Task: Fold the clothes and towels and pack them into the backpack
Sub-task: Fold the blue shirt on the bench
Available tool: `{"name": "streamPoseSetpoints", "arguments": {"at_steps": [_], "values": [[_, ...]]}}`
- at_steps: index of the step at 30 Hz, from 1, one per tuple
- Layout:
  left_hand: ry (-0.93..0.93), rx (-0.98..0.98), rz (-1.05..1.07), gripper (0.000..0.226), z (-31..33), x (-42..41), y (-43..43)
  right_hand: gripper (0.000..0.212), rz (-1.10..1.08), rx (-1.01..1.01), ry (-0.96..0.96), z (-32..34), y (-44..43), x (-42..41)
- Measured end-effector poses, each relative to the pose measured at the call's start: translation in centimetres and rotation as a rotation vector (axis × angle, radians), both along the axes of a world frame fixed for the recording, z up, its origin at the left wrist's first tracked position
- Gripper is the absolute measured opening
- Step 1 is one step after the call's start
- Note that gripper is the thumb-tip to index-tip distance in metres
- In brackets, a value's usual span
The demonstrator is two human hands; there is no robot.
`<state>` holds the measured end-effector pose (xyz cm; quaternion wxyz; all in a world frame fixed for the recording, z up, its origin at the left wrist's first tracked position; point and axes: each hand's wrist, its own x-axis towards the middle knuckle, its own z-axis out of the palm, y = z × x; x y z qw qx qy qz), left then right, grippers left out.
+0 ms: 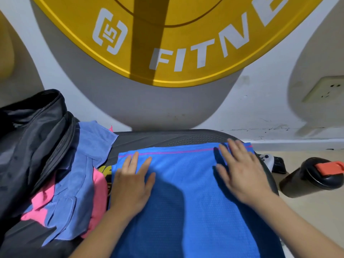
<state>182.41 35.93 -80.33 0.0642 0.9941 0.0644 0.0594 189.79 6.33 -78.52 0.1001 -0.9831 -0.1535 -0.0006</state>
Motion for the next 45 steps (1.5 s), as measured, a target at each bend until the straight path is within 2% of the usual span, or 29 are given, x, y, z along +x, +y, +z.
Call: {"name": "streamPoseSetpoints", "arguments": {"at_steps": [3, 8, 11, 14, 16, 19, 21, 24, 27, 29, 32, 35, 38, 42, 45], "values": [[0.151, 0.103, 0.100, 0.055, -1.2, -1.0, -0.4, 0.080, 0.029, -0.099, 0.181, -1.6, 0.3, -1.5], [0.200, 0.097, 0.146, 0.060, -0.1, -2.1, -0.3, 0.077, 0.023, -0.144, 0.157, -1.9, 0.1, -1.4], [0.190, 0.048, 0.189, 0.060, 0.4, -5.9, -1.0, 0.075, 0.015, -0.142, 0.145, -1.8, 0.1, -1.5], [0.179, 0.012, 0.219, 0.061, -0.2, -10.5, -1.4, 0.064, -0.016, -0.120, 0.142, -1.3, 0.2, -1.8], [0.135, -0.030, 0.242, 0.061, -0.2, -12.7, -1.4, 0.056, -0.111, -0.053, 0.119, -0.9, 0.1, -2.4], [0.001, -0.121, 0.342, 0.045, 0.7, -14.5, -1.1, 0.054, -0.340, 0.142, 0.062, 0.4, -0.8, -4.8], [-0.015, -0.170, 0.449, 0.038, 1.4, -15.7, -1.3, 0.056, -0.515, 0.296, 0.075, 1.2, -1.8, -7.1], [0.109, -0.337, 0.667, 0.033, 1.8, -17.3, -1.3, 0.062, -0.789, 0.515, 0.215, 1.8, -3.1, -10.8], [0.175, -0.503, 0.792, 0.030, 2.1, -17.9, -1.6, 0.071, -0.969, 0.690, 0.466, 1.6, -3.8, -13.5], [0.096, -0.749, 0.871, 0.026, 2.4, -17.8, -2.2, 0.069, -0.978, 0.842, 0.593, 1.2, -4.3, -14.7], [-0.071, -1.119, 0.943, 0.024, 2.6, -17.9, -2.7, 0.054, -0.981, 1.009, 0.672, 1.2, -5.0, -15.7], [-0.170, -1.177, 0.915, 0.023, 2.8, -18.0, -2.4, 0.037, -0.992, 1.051, 0.703, 1.2, -5.6, -15.6], [-0.235, -1.369, 0.838, 0.023, 3.3, -17.9, -2.0, 0.023, -1.015, 1.072, 0.720, 1.3, -6.1, -15.2], [-0.105, -1.500, 0.739, 0.043, 3.5, -17.7, -0.8, 0.013, -0.987, 1.127, 0.779, 2.4, -6.7, -15.2], [0.063, -1.492, 0.670, 0.052, 4.1, -17.6, -0.1, 0.007, -0.942, 1.226, 0.748, 2.5, -6.7, -14.8]]}}
